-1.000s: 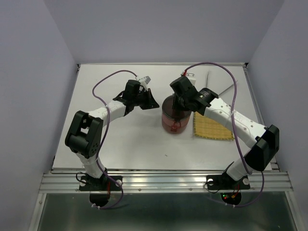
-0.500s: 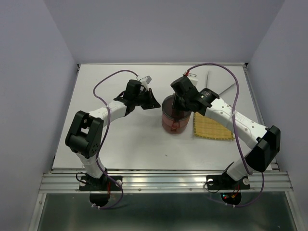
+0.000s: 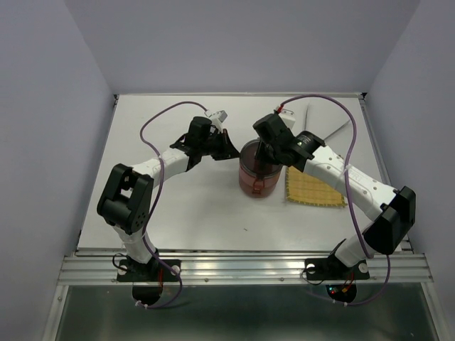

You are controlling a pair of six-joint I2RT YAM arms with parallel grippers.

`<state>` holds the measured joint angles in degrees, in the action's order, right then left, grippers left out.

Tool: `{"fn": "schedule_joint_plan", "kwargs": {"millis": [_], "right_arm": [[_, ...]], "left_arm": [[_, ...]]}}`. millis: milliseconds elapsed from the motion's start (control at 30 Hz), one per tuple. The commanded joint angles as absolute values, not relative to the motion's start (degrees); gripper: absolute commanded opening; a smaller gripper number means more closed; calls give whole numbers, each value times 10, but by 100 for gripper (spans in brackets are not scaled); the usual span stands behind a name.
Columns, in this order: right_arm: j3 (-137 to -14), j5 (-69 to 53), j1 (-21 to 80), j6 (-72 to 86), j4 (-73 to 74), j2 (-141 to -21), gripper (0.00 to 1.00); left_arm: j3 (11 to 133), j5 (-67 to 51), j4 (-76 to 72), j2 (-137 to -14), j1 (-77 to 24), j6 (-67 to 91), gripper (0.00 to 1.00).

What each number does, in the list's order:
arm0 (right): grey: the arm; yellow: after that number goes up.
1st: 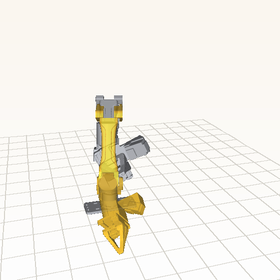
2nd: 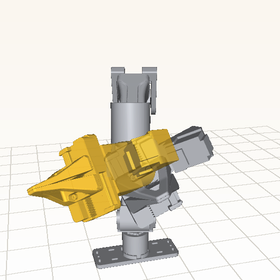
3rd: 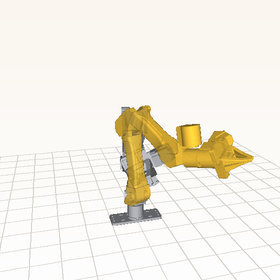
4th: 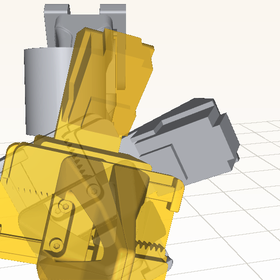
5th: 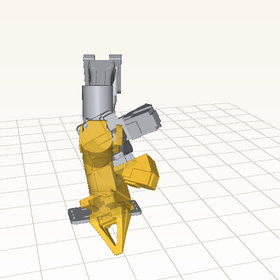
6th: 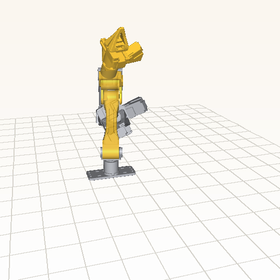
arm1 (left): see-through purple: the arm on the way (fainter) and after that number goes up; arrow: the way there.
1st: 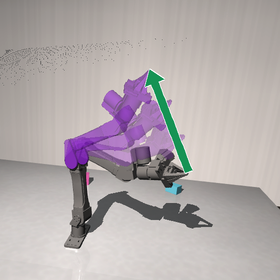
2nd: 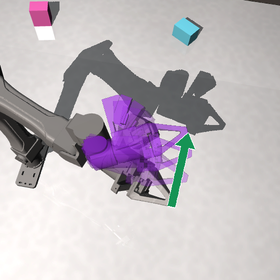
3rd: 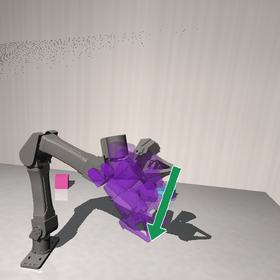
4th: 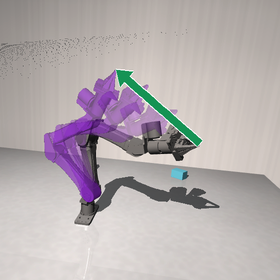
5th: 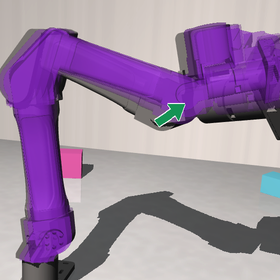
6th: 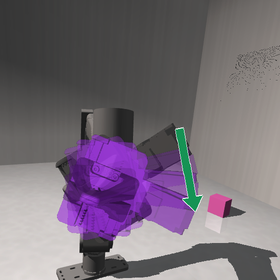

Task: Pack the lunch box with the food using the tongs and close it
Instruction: Place the box lid in the packing box.

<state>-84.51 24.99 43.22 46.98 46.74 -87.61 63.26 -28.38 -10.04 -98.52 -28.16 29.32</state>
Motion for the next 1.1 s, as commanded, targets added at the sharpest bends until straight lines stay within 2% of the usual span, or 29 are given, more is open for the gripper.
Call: {"fn": "schedule_joint_plan", "kwargs": {"millis": [0,300,400,500,533,567,633,733,833,900,933,967,1000,1033,1067], "right_arm": [[-831,254,437,479,463,-865,1],[-805,224,442,471,454,-860,1],[-800,223,442,474,450,-861,8],[-802,228,442,471,449,-856,34],[-804,235,442,470,451,-854,52],[-806,239,442,470,451,-850,56],[-809,257,442,467,453,-835,73],[-824,282,442,458,463,-816,94],[-839,304,442,447,476,-786,100],[-839,299,442,429,477,-766,95],[-832,288,442,410,476,-741,69],[-824,277,442,398,474,-727,51],[-808,246,442,375,468,-701,17],[-808,226,442,367,468,-700,6],[-791,202,442,355,466,-691,1]], "left_arm": [[650,-284,-118,-972,-285,289,0],[662,-276,-111,-971,-285,286,0],[667,-271,-102,-968,-284,282,0],[672,-258,-88,-957,-282,275,0],[677,-253,-82,-953,-281,273,0],[679,-241,-77,-949,-278,271,0],[689,-223,-52,-933,-274,259,0],[706,-189,-19,-910,-267,239,0],[722,-164,6,-886,-266,219,0],[739,-163,25,-868,-271,207,0],[755,-163,32,-864,-284,194,0],[763,-161,39,-861,-291,188,0],[777,-162,51,-859,-303,184,0],[777,-170,53,-859,-303,182,0],[785,-180,54,-859,-312,180,0]]}}
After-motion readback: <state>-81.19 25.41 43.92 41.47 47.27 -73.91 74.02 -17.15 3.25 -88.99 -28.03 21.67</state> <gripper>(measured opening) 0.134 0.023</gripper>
